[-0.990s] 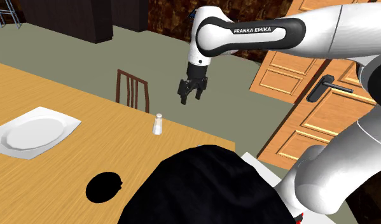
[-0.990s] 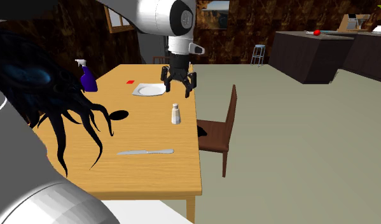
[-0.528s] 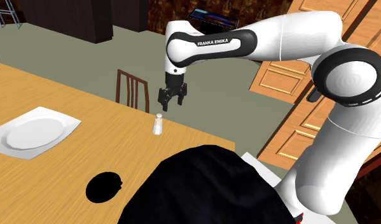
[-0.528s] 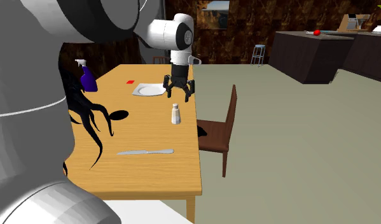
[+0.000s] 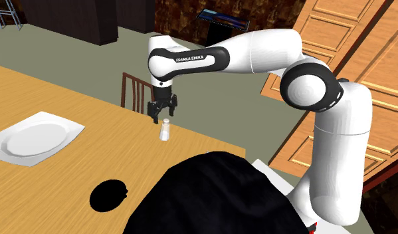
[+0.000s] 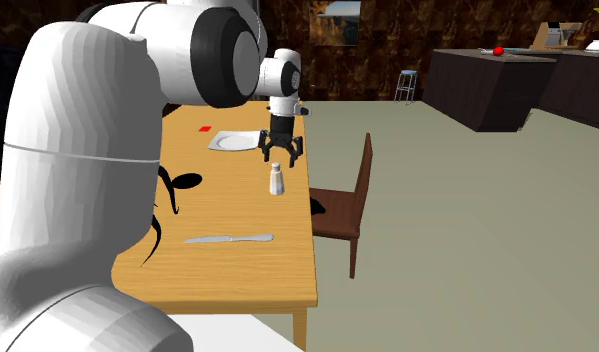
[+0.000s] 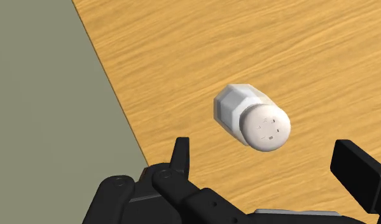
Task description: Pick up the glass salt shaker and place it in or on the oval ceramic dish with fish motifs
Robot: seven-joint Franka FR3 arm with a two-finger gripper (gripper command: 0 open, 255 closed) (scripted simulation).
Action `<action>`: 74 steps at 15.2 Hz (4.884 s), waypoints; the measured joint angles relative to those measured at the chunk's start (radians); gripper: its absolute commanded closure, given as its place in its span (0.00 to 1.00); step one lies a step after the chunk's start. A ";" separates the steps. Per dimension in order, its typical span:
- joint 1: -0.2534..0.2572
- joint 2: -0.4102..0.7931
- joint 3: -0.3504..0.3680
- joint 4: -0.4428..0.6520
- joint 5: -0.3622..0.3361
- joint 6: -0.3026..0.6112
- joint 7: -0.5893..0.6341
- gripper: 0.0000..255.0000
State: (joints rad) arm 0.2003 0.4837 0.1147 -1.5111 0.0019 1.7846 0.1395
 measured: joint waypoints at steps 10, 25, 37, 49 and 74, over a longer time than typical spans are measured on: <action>0.002 0.013 0.000 -0.071 -0.002 0.082 0.001 0.00; 0.002 0.010 0.000 -0.070 -0.002 0.078 0.001 1.00; 0.001 -0.035 0.003 0.016 0.003 -0.052 0.003 1.00; 0.009 -0.057 0.008 0.131 0.006 -0.188 0.017 1.00; 0.391 0.125 0.151 0.425 -0.003 -0.262 0.513 1.00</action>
State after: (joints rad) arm 0.5910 0.6088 0.2660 -1.0865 -0.0013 1.5222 0.6528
